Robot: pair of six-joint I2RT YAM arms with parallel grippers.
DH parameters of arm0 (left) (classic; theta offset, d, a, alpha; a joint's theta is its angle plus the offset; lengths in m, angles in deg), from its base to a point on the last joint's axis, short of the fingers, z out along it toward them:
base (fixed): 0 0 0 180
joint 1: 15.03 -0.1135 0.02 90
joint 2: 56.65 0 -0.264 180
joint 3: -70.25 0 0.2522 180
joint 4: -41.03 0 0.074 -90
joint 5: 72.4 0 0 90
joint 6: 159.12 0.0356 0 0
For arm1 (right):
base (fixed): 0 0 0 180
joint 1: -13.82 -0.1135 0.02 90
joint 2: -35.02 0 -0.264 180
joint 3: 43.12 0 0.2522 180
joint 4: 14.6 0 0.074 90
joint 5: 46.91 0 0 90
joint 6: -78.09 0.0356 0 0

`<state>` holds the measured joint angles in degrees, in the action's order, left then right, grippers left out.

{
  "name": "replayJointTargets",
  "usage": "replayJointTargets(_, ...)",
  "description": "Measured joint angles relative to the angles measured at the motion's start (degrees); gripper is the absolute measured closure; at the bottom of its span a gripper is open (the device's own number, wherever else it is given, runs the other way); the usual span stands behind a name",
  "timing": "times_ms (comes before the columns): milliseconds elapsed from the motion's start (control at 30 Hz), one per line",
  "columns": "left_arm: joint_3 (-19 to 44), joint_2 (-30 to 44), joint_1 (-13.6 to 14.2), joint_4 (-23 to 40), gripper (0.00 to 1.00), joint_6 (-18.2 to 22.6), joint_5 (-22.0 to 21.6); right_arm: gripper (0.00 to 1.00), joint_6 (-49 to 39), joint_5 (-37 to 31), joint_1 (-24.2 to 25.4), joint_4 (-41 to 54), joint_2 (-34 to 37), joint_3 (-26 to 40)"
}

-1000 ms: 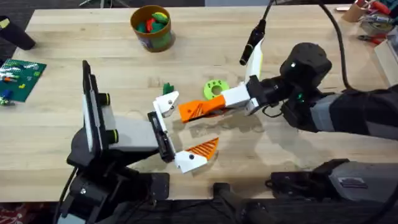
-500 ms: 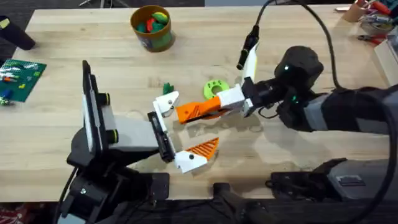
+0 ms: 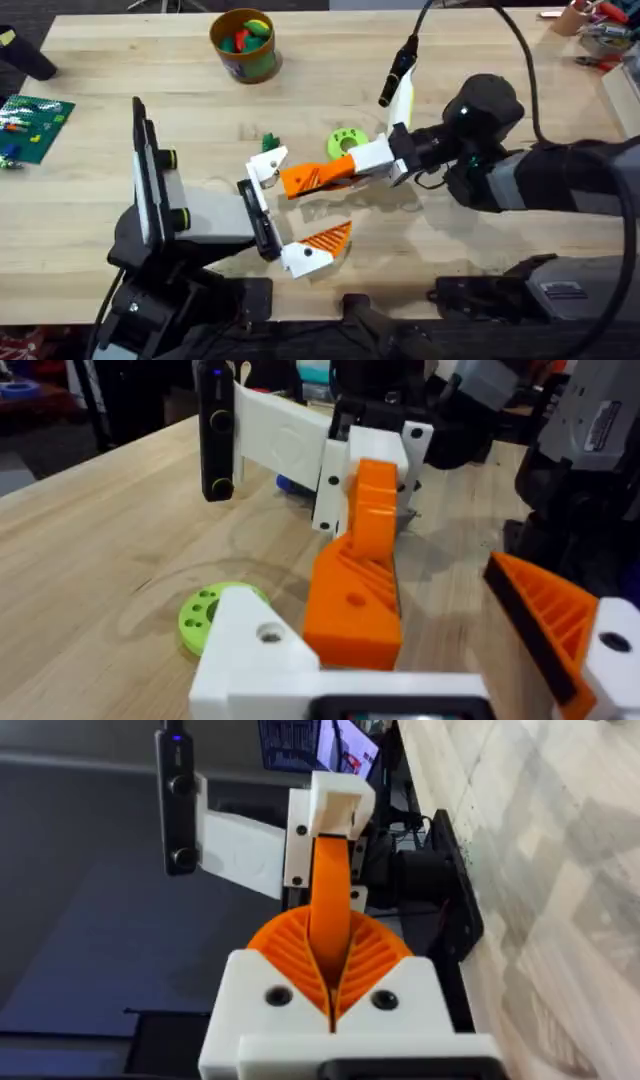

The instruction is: Pick up the gripper from the table and insert it into the empty holder that is missing its gripper. Then pick up a screw, insert it into the mounting hole, and use the screwdriver to tighten it. Finally, clean up the table by picking up the vegetable and placing it into the bucket.

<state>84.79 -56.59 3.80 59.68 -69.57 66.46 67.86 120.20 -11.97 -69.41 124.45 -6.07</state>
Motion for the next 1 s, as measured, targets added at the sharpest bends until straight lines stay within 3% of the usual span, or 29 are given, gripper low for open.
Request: replayJointTargets(1000,0.00,0.00,0.00,0.00,0.014,0.00,-0.09,0.985,3.26,-2.52,-1.22,-0.24,0.00,0.00)
